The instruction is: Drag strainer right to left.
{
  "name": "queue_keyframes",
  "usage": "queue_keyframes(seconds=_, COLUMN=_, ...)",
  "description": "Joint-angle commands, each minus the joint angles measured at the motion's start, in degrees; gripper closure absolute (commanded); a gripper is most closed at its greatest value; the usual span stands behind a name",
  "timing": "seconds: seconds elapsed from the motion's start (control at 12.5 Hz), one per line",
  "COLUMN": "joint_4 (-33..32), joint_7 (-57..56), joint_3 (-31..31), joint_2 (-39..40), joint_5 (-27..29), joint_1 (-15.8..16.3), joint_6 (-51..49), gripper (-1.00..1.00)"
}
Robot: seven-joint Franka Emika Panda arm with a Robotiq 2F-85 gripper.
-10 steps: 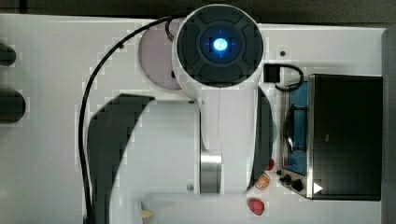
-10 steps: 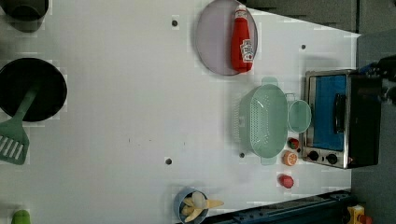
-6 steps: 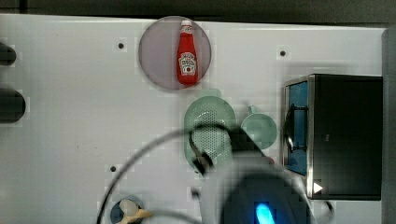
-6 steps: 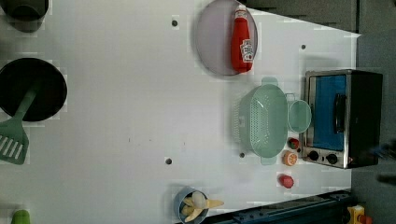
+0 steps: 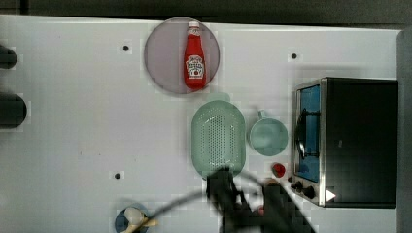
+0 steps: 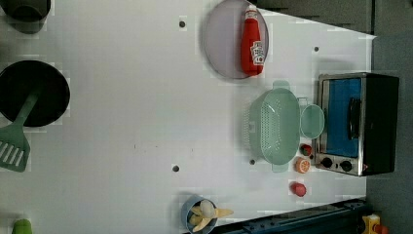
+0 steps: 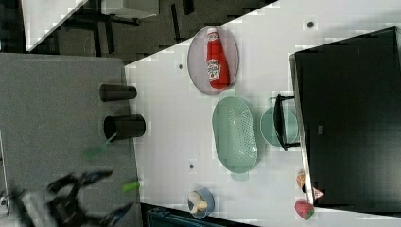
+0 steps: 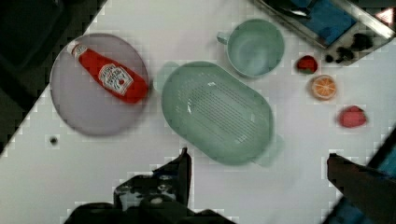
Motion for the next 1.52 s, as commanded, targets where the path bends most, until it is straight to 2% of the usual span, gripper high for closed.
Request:
queue_keyframes(seconds=0.08, joint_4=-10.79, joint_7=11.80, joint_3=0.83, joint_2=12.99, joint_5=0.23, joint_1=-0.18, joint_6=4.55, gripper=-1.00)
queue_keyframes(seconds=0.4, joint_4=-17.93, joint_7=22.93, joint_3=2.65, joint_2=22.82, joint_5=0.23, joint_1=-0.07, joint_6=24.01, gripper=-1.00)
queue_keyframes(seconds=0.96, joint_4=-15.91, joint_7=30.57, joint_3=3.86, joint_2=45.29, joint_5=0.31, joint_1=-0.04, joint_6=47.33, gripper=-1.00)
queue_keyframes(seconds=1.28, joint_4=-15.96, joint_7=40.71, joint_3=4.29, joint_2=53.11, joint_5=0.31, joint_1=0.71, joint_6=56.44, gripper=-1.00)
queue_keyframes(seconds=1.52, joint_4=-15.89, joint_7=41.49, joint_3=5.14, joint_2=56.48, joint_5=0.31, joint_1=1.72, joint_6=61.32, gripper=-1.00)
